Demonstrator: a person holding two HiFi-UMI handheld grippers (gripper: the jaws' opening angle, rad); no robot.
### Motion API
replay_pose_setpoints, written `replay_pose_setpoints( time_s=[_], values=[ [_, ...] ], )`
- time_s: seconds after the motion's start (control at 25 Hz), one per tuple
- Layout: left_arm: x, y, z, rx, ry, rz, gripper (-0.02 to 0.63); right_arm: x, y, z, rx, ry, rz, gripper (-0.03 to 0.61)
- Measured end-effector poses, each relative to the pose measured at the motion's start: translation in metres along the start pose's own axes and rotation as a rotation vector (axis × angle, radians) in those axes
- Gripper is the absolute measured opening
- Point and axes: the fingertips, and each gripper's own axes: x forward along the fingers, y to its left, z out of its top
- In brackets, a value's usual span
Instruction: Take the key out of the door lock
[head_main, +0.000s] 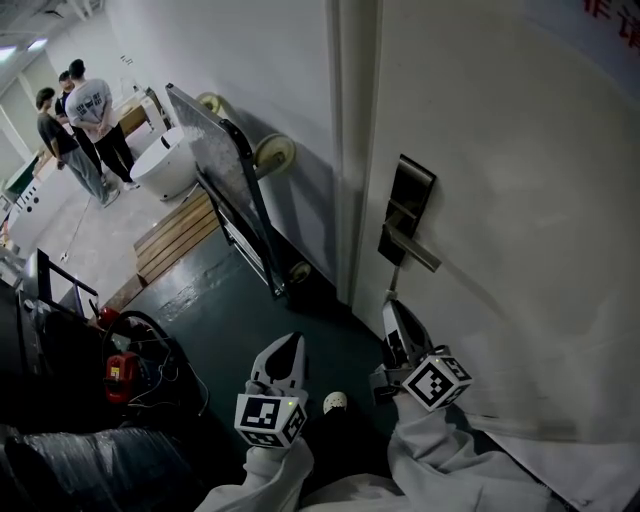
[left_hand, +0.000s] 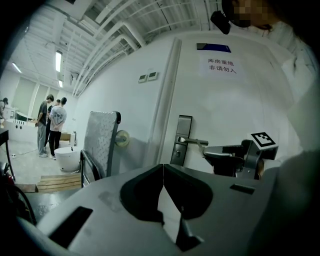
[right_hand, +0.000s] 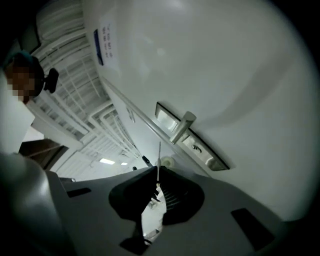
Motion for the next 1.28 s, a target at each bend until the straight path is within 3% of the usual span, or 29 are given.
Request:
replay_pose_setpoints(
  time_s=[0.6,0.88,1.28],
  values=[
    [-0.021,-0.014,0.032,0.049,-0.058,-0.018,0.014,-0.049,0.037,0.032,-0.67,0.062,-0.046,0.074],
    [-0.02,-0.01,0.047,0.129,-0.077,-0.043,0.014,-0.058,0.041,0.034,-0.725,0.084,-0.073,0.075],
    [0.004,-0.003,0.05,0.135,-0.07,-0.09,0.014,-0.046,0.035,0.034,-0.728,0.093,-0.092,0.074]
  ],
)
